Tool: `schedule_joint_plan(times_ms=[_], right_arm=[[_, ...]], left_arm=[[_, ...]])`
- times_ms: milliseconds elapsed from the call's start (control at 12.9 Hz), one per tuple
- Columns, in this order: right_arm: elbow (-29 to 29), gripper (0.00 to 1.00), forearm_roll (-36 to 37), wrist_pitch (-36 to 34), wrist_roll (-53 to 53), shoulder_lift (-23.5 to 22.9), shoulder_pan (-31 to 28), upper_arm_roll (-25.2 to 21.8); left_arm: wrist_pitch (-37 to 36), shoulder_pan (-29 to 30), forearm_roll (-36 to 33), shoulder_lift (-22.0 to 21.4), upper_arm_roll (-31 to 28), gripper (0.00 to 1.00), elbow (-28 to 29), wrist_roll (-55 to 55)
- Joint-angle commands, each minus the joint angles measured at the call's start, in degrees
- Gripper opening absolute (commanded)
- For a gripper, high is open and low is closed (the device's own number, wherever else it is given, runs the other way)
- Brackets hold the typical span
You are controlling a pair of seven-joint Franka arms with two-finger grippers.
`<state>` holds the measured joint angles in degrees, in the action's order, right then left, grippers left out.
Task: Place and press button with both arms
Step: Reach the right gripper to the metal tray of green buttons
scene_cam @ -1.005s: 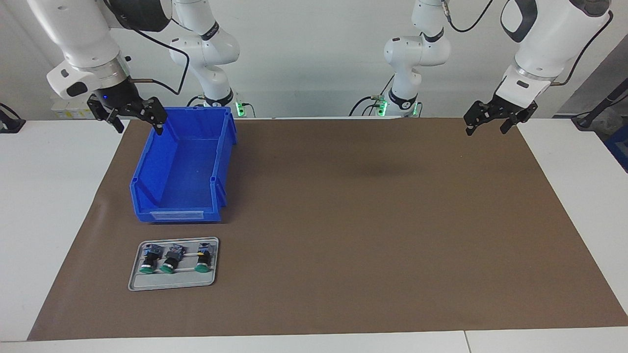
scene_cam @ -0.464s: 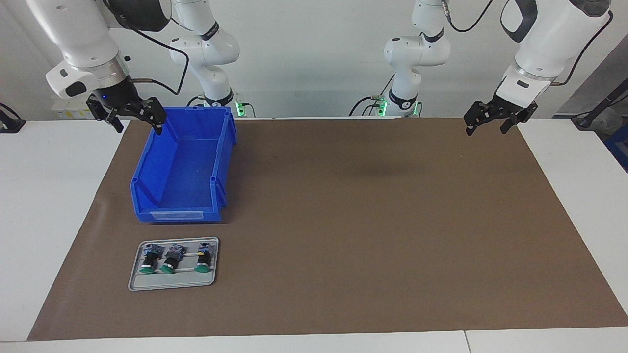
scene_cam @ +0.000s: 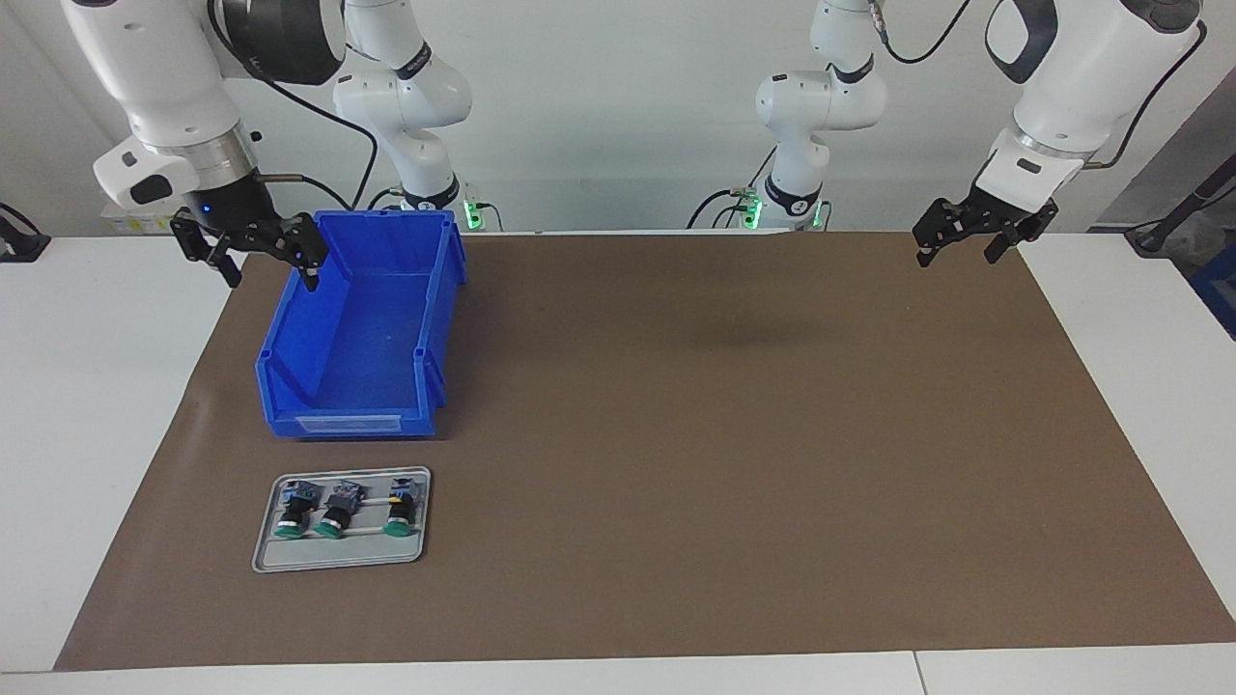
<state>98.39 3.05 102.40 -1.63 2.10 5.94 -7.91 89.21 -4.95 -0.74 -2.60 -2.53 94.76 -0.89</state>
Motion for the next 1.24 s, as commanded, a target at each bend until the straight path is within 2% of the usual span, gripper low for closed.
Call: schedule_joint_plan(times_ms=[0,232,464,618,773,1159], right_arm=[[3.83,1.0,-0.32,9.79,0.66,-4.44,-0.23,0.09],[2.08,1.0,-2.85,25.78,0.05,-15.86,-0.66,0.18],[-1.35,1.0,-5.51,33.71,-4.68,-25.28,-0.58,0.09],[-1.18,0.99,-5.6,36.54,-5.49,-28.71,-0.84,0.09],[-0.92,0.94,-5.6,37.16,-7.59,-30.65,-0.84,0.18],[0.14,0.89,-5.6,38.13,-8.57,-31.89,-0.93,0.18]], left_arm=[[0.0,0.11,0.39,-1.71,-0.02,1.0,1.75,0.53],[0.0,0.11,0.39,-1.71,-0.02,1.0,1.75,0.53],[0.0,0.11,0.39,-1.62,-0.02,1.0,1.75,0.53],[0.0,0.11,0.39,-1.62,-0.02,1.0,1.75,0.53],[0.0,0.2,0.39,-1.62,-0.02,1.0,1.75,0.53],[0.0,0.11,0.39,-1.62,-0.02,1.0,1.75,0.53]])
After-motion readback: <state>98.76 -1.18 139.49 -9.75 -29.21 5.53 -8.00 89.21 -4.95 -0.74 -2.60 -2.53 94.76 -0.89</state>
